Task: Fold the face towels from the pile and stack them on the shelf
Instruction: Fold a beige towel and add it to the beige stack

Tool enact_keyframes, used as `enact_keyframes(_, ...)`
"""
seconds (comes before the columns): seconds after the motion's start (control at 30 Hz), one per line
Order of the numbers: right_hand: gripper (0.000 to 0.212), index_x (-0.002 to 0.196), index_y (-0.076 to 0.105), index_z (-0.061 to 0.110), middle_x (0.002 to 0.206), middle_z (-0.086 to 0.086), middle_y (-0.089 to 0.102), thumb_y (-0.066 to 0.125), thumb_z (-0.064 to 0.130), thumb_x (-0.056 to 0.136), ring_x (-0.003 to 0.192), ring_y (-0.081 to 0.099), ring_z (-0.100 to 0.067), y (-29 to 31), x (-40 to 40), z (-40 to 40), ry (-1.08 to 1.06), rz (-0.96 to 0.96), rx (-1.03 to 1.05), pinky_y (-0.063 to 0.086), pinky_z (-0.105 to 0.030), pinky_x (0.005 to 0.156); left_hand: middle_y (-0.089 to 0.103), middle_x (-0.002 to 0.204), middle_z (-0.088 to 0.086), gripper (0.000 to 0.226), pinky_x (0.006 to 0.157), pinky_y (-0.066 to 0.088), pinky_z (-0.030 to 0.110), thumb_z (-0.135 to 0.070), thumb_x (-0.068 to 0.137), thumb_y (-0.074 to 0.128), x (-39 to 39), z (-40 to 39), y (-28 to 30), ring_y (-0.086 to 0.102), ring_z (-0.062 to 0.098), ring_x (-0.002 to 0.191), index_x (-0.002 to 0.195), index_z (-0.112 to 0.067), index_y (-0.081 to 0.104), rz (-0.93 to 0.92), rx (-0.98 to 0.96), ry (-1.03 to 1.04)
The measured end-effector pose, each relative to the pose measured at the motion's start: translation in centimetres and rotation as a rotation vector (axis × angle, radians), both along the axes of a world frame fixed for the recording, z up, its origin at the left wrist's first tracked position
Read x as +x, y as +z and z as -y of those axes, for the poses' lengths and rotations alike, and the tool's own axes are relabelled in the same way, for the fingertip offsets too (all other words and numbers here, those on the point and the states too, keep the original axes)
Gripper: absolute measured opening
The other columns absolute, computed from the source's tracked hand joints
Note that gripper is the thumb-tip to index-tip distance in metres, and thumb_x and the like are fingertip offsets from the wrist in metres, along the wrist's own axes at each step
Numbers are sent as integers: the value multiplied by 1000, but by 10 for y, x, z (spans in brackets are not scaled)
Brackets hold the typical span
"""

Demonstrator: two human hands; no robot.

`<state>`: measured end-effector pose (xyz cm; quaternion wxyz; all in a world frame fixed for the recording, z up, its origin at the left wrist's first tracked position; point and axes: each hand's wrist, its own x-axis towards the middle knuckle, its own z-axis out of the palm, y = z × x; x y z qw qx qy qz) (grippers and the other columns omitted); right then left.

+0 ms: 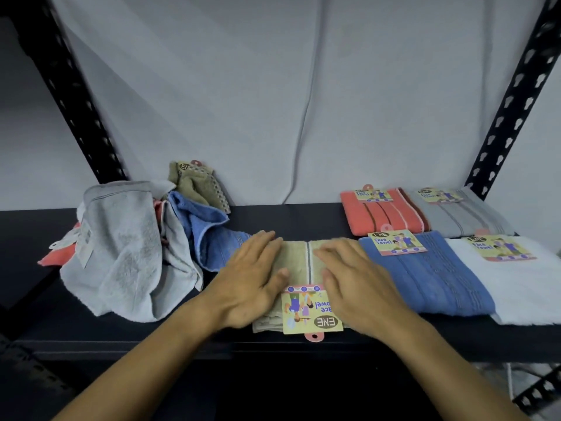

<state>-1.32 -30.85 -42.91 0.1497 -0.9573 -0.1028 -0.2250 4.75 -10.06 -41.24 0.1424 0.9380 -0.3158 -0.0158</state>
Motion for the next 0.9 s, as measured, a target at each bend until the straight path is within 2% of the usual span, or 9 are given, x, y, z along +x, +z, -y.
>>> enact_keyframes(0.03, 54, 133, 52, 12, 139, 1, 47, 21, 35, 94, 135, 35, -16, -2, 9, -6, 0, -50, -29, 43, -33, 101, -11, 164, -13, 67, 123, -5, 31, -54, 103, 20, 5, 6, -1, -19, -1, 146, 158, -22, 0, -48, 74, 0)
enact_keyframes(0.07, 68, 143, 40, 8, 152, -4, 34, 9, 42, 93, 145, 20, -18, -5, 16, -11, 6, -127, -59, 25, -31, 115, -19, 162, -12, 67, 123, -8, 34, -54, 103, 16, 8, 11, -3, -25, 0, 144, 157, -22, -7, -74, 132, -5)
enact_keyframes(0.1, 76, 150, 24, 7, 160, -6, 17, 0, 46, 91, 149, 4, -17, -8, 21, -13, 9, -217, -87, 7, -28, 119, -23, 161, -10, 67, 123, -9, 37, -54, 102, 12, 11, 15, -5, -29, 1, 143, 156, -21, -11, -87, 179, -7)
enact_keyframes(0.17, 68, 154, 3, 7, 162, -5, -7, 0, 45, 97, 147, -15, -14, -12, 29, -14, 2, -359, -128, -9, -29, 118, -25, 161, -8, 67, 122, -11, 40, -54, 102, 7, 16, 17, -12, -30, 2, 142, 155, -20, -15, -94, 251, -3)
enact_keyframes(0.3, 59, 153, -9, 10, 161, -2, -17, 11, 37, 104, 145, -21, -10, -15, 34, -13, -4, -472, -118, -14, -28, 117, -23, 162, -8, 67, 122, -11, 39, -54, 102, 5, 21, 18, -21, -28, 3, 144, 155, -19, -15, -104, 290, 8)
enact_keyframes(0.57, 61, 154, -8, 18, 161, 7, -16, 16, 41, 103, 144, -19, -5, -18, 40, -11, -21, -551, -49, -13, -23, 114, -18, 163, -10, 68, 123, -8, 40, -56, 101, 6, 25, 19, -28, -25, 2, 145, 156, -21, -13, -110, 290, 28)
enact_keyframes(0.77, 61, 153, -11, 19, 160, 8, -19, 15, 42, 103, 143, -22, -4, -18, 41, -10, -20, -600, -48, -12, -25, 116, -21, 162, -12, 68, 123, -7, 42, -57, 101, 6, 24, 20, -27, -27, 1, 144, 156, -23, -14, -137, 287, 32)
enact_keyframes(0.9, 61, 153, -12, 20, 159, 9, -20, 15, 41, 103, 143, -23, -3, -18, 40, -11, -25, -599, -39, -16, -21, 109, -20, 163, -9, 68, 122, -9, 45, -56, 101, 4, 26, 22, -27, -25, 4, 146, 156, -20, -15, -92, 350, 24)
